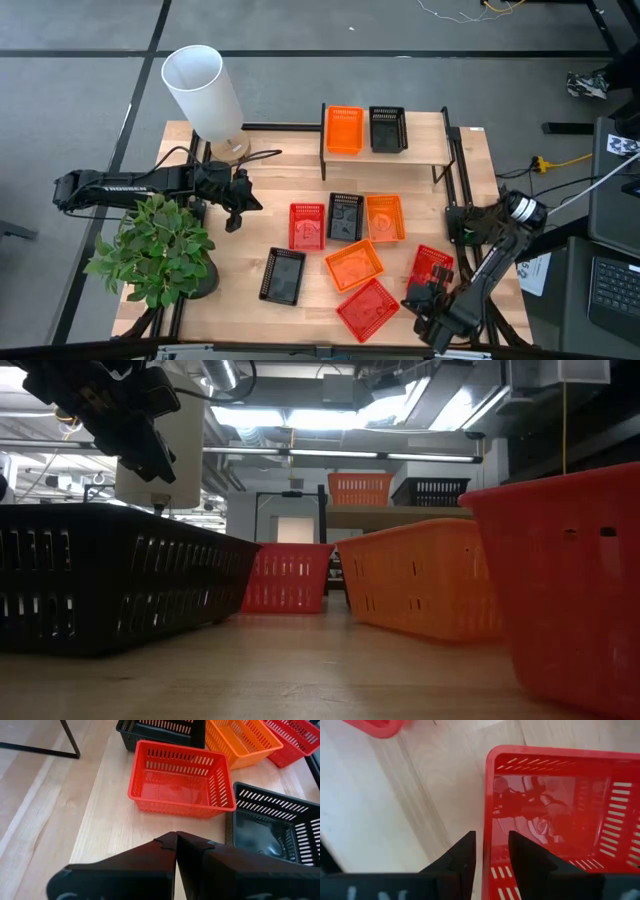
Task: Stack baskets on shelf by color
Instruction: Put the bottom right red bin on the shelf
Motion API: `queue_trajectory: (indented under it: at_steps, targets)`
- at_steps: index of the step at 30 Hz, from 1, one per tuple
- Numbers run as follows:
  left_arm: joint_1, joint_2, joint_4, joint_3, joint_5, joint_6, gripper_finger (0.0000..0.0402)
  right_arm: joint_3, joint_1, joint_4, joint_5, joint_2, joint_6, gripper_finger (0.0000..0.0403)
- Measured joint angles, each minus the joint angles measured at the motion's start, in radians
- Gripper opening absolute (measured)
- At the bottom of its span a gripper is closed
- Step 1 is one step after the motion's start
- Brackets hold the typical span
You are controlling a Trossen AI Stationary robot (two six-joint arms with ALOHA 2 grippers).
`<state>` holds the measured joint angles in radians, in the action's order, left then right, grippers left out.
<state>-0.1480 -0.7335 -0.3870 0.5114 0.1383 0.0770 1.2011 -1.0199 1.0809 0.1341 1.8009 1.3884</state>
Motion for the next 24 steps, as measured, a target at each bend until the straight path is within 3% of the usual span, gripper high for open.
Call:
queue_trajectory:
  at_steps: [7, 12, 17, 21, 24]
  targets:
    - [0.0, 0.0, 0.0, 0.0, 0.0, 0.0, 0.0, 0.0, 0.002, -0.005, -0.006, 0.013, 0.021, 0.0091]
    - [0.0, 0.0, 0.0, 0.0, 0.0, 0.0, 0.0, 0.003, 0.015, -0.001, -0.006, 0.013, 0.025, 0.0014]
    - [0.0, 0.0, 0.0, 0.0, 0.0, 0.0, 0.0, 0.124, 0.029, 0.242, 0.002, 0.014, 0.02, 0.0006]
    - [0.0, 0.0, 0.0, 0.0, 0.0, 0.0, 0.0, 0.306, 0.034, 0.451, 0.086, 0.013, 0.012, 0.0005]
    - [0.0, 0.0, 0.0, 0.0, 0.0, 0.0, 0.0, 0.407, 0.034, 0.481, 0.254, -0.006, -0.07, 0.0004]
